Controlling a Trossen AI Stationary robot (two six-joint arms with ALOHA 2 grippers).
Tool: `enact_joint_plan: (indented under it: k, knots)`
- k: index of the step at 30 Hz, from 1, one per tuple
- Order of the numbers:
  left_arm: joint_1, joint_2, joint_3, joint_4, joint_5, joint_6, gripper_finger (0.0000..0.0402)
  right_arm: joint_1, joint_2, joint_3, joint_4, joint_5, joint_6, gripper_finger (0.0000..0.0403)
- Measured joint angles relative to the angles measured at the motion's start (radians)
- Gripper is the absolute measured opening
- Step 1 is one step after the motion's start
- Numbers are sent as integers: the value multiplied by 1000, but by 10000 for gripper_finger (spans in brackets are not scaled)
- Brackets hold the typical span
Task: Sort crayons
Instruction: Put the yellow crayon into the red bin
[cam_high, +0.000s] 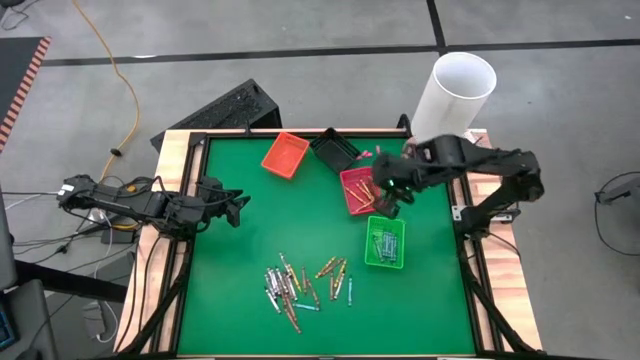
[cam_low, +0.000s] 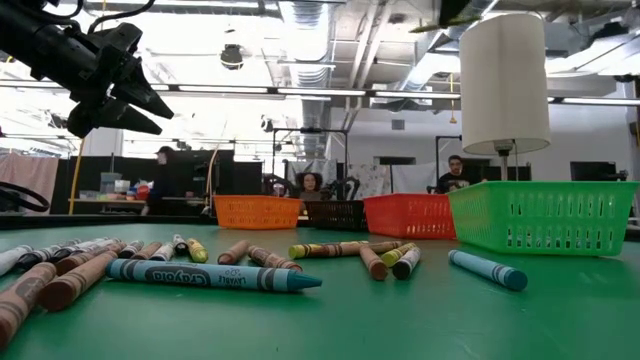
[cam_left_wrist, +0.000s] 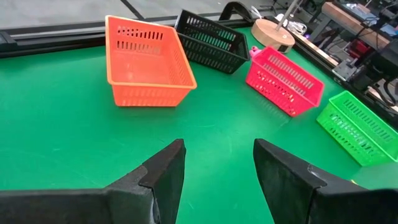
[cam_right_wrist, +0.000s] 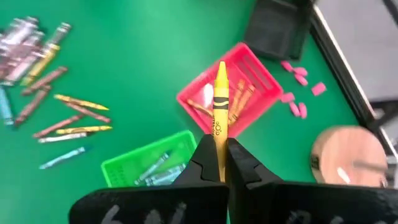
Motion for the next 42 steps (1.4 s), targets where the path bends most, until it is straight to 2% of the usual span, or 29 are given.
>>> enact_joint_plan:
  k: [8, 16, 25, 35, 42]
  knots:
    - [0, 0, 0, 0, 0, 0, 180, 127, -117, -316, 117, 117, 239, 2]
    - [0, 0, 0, 0, 0, -1, 180, 133, -193, -602, 429, 117, 228, 2]
    - [0, 0, 0, 0, 0, -5, 180, -4, -255, -788, 699, 76, 160, 2]
    - [0, 0, 0, 0, 0, -22, 180, -200, -245, -882, 904, -24, 83, 2]
    - [0, 0, 0, 1, -7, -22, 180, -281, -245, -965, 1065, -112, 49, 2]
